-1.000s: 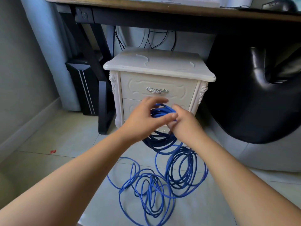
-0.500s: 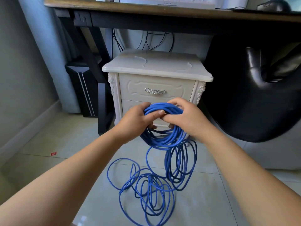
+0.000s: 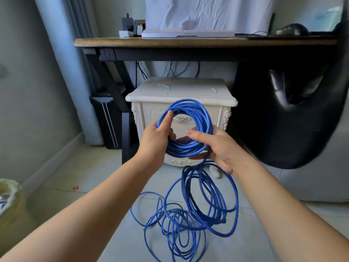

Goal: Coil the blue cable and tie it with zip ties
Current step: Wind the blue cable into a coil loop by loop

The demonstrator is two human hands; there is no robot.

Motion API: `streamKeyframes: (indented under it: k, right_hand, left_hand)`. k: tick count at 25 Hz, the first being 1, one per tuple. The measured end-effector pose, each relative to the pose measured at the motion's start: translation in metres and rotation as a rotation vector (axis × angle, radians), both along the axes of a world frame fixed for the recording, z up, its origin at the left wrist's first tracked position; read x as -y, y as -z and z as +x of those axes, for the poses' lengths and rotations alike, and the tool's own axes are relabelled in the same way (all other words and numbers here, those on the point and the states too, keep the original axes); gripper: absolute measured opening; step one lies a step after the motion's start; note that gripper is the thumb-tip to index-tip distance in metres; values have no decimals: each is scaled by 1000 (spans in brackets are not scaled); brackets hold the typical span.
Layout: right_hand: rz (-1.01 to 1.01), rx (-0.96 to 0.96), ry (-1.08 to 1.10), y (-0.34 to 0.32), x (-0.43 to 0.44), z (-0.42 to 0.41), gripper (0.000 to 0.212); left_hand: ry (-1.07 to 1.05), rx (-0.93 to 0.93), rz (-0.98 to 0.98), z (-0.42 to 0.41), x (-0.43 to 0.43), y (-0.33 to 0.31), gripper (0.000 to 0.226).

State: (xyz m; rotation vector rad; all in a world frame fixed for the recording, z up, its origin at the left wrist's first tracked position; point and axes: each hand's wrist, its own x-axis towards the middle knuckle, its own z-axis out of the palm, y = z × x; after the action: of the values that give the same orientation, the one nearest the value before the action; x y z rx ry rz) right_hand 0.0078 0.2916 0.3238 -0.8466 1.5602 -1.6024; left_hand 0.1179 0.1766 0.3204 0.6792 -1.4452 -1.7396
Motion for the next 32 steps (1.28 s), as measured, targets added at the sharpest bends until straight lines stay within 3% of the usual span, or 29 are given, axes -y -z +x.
streamKeyframes:
  k: [2,5,7,9,11,14,16,18,21,26,32]
  right_hand:
    - [-67,21,139,5,6,10,20]
    - [-121,15,228,5,9,15,27]
    - [-63,-111,229,-2,9,19,34]
    - [71,-330,183,-11,8,23,42]
    - [180,-476,115,-17,7,25,44]
    - [272,-608,36,-16,5,25,35]
    - [322,-678,12,-1,6,22,25]
    - [346,-697,50,15,11,19,22]
    - [335,-632,148,28,23,12,24]
    - [239,-406,186,41,41,1,35]
    - [250,-202,-141,32,50,-25,37]
  left_hand:
    - [-11,60,-41,2,-10,2,41]
    - [56,228,-129,12,-9,8,42]
    - [207,253,-105,24,1,9,35]
    - [330,235,-210,32,10,6,32]
    - [373,159,-344,33,16,1,48]
    - [339,70,-363,32,24,-1,66]
    - [362,145,-435,28,24,7,59]
    - [320,322,-642,19,19,24,41]
    - [195,423,-656,7,21,41,33]
    - [225,452,-651,-2,38,48,33]
    - [112,322,-474,-8,67,58,26]
